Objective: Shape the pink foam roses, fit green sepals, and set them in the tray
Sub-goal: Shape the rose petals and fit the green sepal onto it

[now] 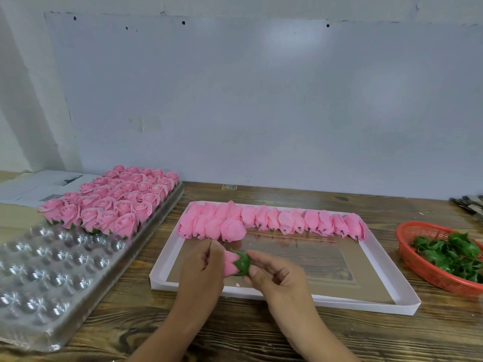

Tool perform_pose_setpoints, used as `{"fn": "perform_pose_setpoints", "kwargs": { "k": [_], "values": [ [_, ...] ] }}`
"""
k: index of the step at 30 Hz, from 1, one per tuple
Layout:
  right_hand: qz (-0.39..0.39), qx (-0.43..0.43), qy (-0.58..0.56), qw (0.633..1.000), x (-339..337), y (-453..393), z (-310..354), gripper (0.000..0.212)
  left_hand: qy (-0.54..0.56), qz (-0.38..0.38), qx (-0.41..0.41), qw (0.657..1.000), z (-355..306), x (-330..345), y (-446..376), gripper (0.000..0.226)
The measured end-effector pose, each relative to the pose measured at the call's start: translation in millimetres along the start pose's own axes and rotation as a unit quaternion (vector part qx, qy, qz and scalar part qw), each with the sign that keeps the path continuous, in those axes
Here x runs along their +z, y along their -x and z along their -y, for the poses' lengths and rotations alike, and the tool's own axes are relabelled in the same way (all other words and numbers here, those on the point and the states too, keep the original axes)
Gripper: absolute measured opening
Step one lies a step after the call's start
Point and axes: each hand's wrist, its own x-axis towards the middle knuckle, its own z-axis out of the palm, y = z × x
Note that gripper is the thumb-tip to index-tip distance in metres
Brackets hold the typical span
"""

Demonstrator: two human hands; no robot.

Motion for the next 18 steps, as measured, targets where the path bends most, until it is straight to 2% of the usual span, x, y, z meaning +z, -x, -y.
{"fn": "perform_pose_setpoints", "kwargs": {
  "k": [3, 11, 18],
  "values": [
    [-0.003, 0.005, -0.024, 1.0, -0.1, -0.1, -1.2, 0.029, -0.013, -0.009, 0.012, 1.0, 2.0, 0.1, 0.0, 0.034],
    [0.013, -0.025, 0.007, 1.0, 0.6, 1.7, -1.4, 0.034, -0.028, -0.013, 0.028, 0.999, 5.9, 0.7, -0.5, 0.034],
    [0.02, -0.029, 0.005, 0.999, 0.6, 0.9, -3.9, 0.036, 0.002, -0.006, -0.011, 1.0, 4.0, 0.5, -0.9, 0.03]
  ]
}}
